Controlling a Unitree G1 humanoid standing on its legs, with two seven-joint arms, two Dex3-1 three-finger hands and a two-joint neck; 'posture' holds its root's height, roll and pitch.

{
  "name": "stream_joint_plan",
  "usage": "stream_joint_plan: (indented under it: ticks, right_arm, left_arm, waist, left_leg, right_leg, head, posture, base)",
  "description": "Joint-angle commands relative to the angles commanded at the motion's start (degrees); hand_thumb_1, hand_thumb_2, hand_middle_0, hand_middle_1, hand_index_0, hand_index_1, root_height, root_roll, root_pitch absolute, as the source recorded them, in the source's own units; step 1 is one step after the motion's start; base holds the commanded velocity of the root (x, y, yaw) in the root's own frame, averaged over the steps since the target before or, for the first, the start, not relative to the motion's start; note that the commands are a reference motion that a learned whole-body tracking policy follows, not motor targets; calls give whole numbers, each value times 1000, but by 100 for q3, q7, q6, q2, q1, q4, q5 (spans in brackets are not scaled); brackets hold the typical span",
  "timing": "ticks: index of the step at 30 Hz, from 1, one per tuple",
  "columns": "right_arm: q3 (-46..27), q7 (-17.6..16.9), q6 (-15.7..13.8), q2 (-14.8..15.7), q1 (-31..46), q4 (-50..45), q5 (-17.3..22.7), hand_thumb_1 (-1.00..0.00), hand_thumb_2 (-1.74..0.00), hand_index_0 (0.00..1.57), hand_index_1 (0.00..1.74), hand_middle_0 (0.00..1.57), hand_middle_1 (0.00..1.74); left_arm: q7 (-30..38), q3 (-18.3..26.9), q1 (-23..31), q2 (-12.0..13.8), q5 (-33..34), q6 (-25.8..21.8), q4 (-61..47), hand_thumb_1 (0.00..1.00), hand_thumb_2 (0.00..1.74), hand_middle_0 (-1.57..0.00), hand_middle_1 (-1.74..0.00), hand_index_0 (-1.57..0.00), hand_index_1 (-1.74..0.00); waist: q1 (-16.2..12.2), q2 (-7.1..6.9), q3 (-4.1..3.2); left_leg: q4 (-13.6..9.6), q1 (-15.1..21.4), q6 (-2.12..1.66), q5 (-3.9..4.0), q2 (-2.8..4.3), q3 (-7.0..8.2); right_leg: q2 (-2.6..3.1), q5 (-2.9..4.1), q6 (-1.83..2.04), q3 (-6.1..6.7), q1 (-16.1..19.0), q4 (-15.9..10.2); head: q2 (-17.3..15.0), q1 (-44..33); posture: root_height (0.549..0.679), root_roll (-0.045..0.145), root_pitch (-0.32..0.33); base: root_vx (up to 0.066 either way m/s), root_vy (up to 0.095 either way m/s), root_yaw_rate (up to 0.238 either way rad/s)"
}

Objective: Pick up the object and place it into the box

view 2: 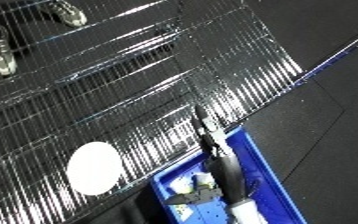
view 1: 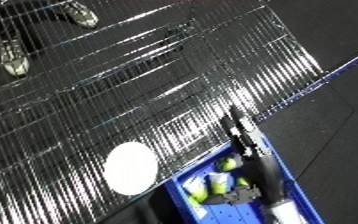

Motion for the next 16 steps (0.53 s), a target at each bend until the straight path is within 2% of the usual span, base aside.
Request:
stream_joint_plan:
  ticks: [9, 13, 16]
  right_arm:
    - [324, 368, 354, 48, -77, 63, -276, 0, 0, 0, 0, 0, 0]
    - [460, 473, 331, 57, -79, 185, -310, 0, 0, 0, 0, 0, 0]
    - [562, 411, 260, 90, -125, 292, -309, 0, 0, 0, 0, 0, 0]
  left_arm:
    - [-151, 50, 120, 32, 33, 134, -31, 1000, 1740, -1570, -1740, -1570, -1740]
    - [-174, 24, 164, 49, 35, 132, -37, 1000, 1740, -1570, -1740, -1570, -1740]
    - [-168, -26, 159, 57, 36, 152, -18, 1000, 1740, -1570, -1740, -1570, -1740]
  waist:
    - [156, -13, -60]
    - [194, -14, -68]
    - [222, -7, -67]
  left_leg:
    - [65, 9, 13, -43, -42, -53]
    - [99, 16, 18, -61, -52, -67]
    - [139, 5, 26, -76, -58, -70]
  right_leg:
    - [-92, -28, 22, -78, 20, 16]
    - [-130, -30, 40, -99, 32, 23]
    - [-155, -41, 45, -112, 15, 65]
  head:
    - [-591, -318]
    - [-715, -379]
    - [-748, -371]
  posture:
    - [621, 67, 43]
    - [621, 66, 38]
    - [619, 65, 34]
  base:
    - [41, -11, 105]
    - [40, -4, 62]
    - [36, -4, 60]
